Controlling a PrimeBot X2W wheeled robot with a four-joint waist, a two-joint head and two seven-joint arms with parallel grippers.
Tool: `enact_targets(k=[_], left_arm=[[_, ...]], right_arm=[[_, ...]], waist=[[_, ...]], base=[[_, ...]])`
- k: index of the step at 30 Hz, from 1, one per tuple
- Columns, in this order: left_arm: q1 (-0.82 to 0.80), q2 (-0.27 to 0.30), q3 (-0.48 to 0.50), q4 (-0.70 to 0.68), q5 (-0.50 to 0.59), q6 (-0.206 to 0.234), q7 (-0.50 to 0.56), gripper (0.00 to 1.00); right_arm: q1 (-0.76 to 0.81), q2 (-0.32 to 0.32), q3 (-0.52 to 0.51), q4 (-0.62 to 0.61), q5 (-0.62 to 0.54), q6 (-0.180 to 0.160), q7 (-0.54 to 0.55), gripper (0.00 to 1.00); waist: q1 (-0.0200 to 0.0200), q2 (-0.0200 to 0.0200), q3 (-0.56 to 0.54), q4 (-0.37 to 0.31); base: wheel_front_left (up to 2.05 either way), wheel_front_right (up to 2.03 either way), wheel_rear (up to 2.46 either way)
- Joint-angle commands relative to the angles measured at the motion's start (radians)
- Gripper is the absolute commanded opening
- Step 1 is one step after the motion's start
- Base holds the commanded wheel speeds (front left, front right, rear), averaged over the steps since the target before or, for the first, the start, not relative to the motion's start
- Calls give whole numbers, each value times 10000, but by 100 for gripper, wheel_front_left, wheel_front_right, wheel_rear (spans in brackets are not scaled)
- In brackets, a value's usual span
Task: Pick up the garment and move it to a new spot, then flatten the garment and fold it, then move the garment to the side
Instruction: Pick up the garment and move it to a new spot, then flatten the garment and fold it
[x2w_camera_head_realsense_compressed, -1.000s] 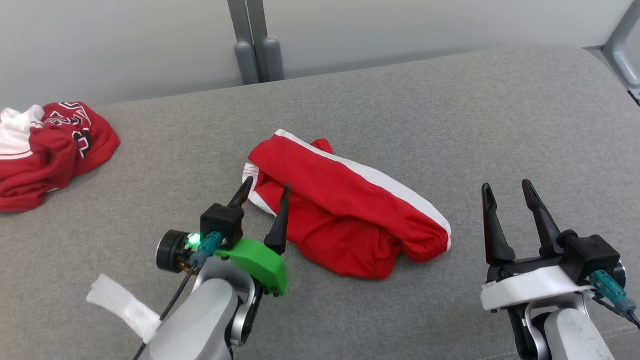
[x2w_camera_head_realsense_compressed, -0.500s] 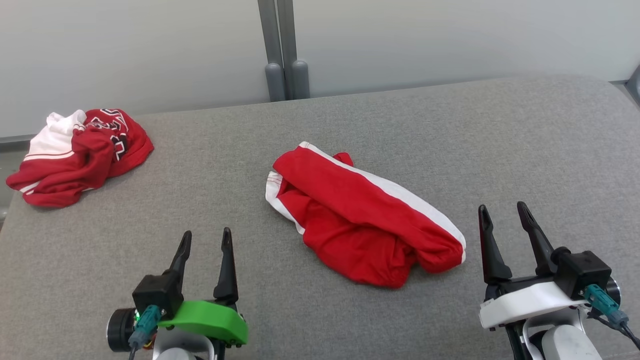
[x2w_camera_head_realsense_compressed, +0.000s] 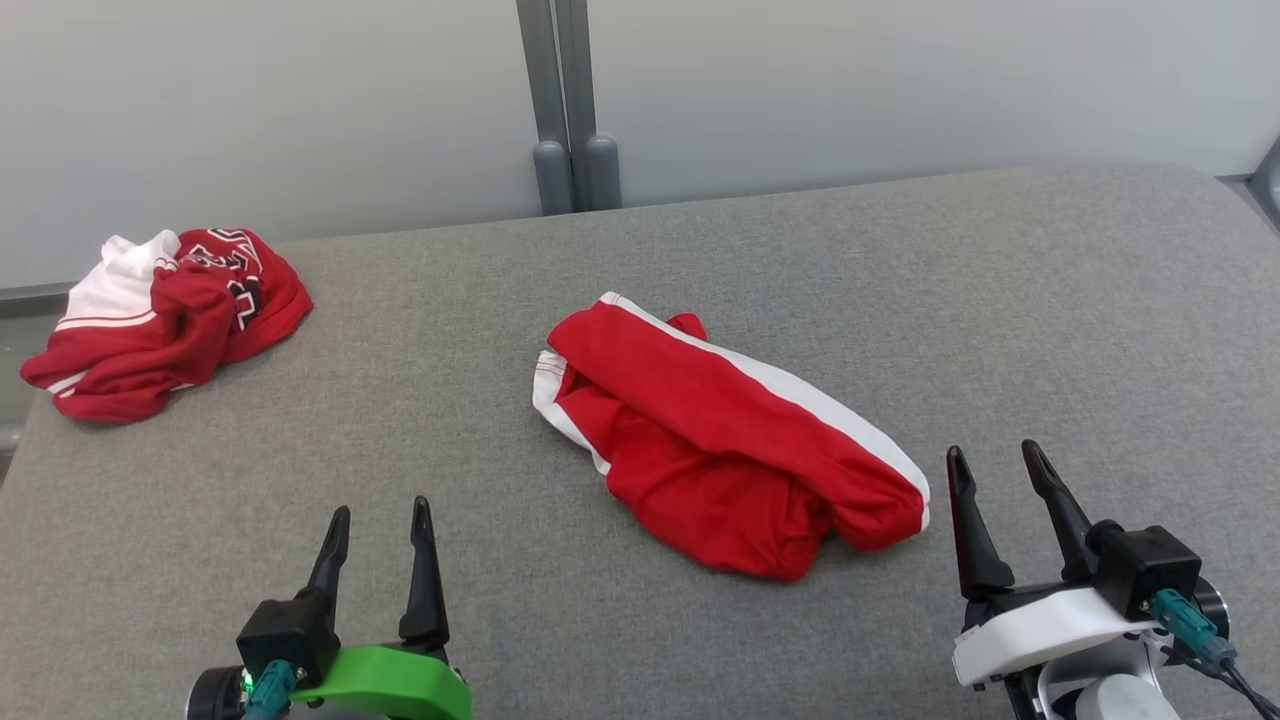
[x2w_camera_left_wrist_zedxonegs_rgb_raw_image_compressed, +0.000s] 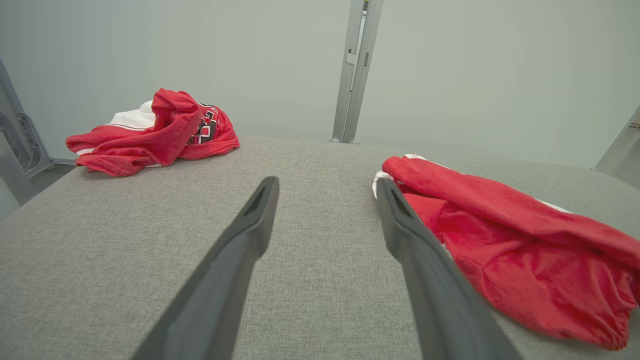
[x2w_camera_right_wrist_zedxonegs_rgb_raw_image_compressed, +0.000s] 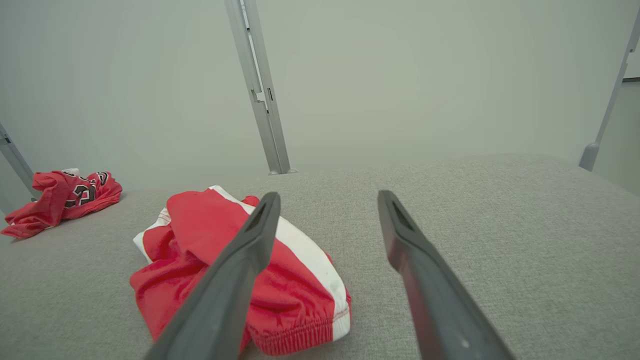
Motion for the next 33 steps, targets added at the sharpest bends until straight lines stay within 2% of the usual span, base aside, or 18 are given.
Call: enact_targets(k=[1,10,16,21,25,33], left_arm=[[189,-58,69,49,170,-83,-7,100],[169,-256,248,301,326,-382,-7,100],[118,-370,290,394,414,-537,-9,100],[40,-424,295,406,477,-606,-9,100],[-39,-452,287,367,534,-621,-9,100],[-156,-502,302,379,556,-642,-9,100]], right_arm=[[91,-25,7,35,-54,4,-31,100],[139,-26,69,12,-162,4,-31,100],[-51,-22,621,453,-675,4,-31,100],[-772,-29,1226,1727,-1675,4,-31,100],[-1553,-27,1331,2905,-2282,4,-28,100],[-3061,-36,585,5221,-3300,3,-25,100]], waist=[[0,0,-7,1],[0,0,-6,135],[0,0,52,517],[0,0,129,975],[0,0,253,1447],[0,0,500,2442]], base=[[0,0,0],[0,0,0],[0,0,0],[0,0,0],[0,0,0],[0,0,0]])
